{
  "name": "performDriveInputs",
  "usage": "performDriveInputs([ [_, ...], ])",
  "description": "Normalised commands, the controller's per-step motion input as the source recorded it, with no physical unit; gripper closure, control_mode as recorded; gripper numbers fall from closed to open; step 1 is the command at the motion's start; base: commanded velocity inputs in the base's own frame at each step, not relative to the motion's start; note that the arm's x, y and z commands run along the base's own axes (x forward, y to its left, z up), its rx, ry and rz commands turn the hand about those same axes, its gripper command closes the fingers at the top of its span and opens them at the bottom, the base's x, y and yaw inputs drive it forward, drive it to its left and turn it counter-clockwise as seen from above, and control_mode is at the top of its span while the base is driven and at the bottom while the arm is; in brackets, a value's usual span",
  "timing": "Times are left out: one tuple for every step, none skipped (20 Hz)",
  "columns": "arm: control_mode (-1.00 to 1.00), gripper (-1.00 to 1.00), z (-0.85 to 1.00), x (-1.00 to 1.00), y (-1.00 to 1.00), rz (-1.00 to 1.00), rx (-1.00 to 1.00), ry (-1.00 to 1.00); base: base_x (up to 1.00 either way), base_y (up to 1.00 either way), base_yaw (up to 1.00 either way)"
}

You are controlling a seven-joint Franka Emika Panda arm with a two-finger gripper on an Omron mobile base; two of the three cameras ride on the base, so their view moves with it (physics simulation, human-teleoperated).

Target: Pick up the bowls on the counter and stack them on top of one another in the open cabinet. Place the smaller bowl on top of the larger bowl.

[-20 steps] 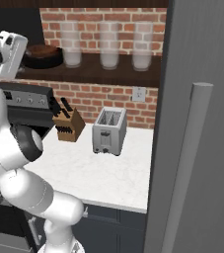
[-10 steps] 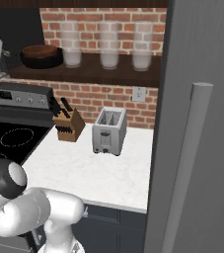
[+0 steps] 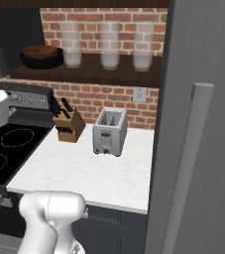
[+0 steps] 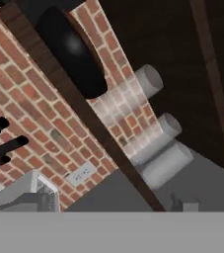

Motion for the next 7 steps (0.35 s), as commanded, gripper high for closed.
performDriveInputs([
  [-1.00, -1.00, -1.00, -1.00, -1.00, 0.00, 0.10, -0.26, 0.00, 0.00, 0.00],
  [-1.00, -1.00, -1.00, -1.00, -1.00, 0.00, 0.08, -0.25, 0.00, 0.00, 0.00],
  [-1.00, -1.00, -1.00, -1.00, -1.00, 0.00, 0.07, -0.25, 0.00, 0.00, 0.00],
  [-1.00, -1.00, -1.00, -1.00, -1.00, 0.00, 0.05, -0.25, 0.00, 0.00, 0.00],
  [-1.00, -1.00, -1.00, -1.00, -1.00, 0.00, 0.01, -0.21, 0.00, 0.00, 0.00],
  [-1.00, -1.00, -1.00, -1.00, -1.00, 0.00, 0.02, -0.18, 0.00, 0.00, 0.00],
  [-1.00, -1.00, -0.46, -1.00, -0.01, -0.07, 0.11, -0.08, 0.00, 0.00, 0.00],
])
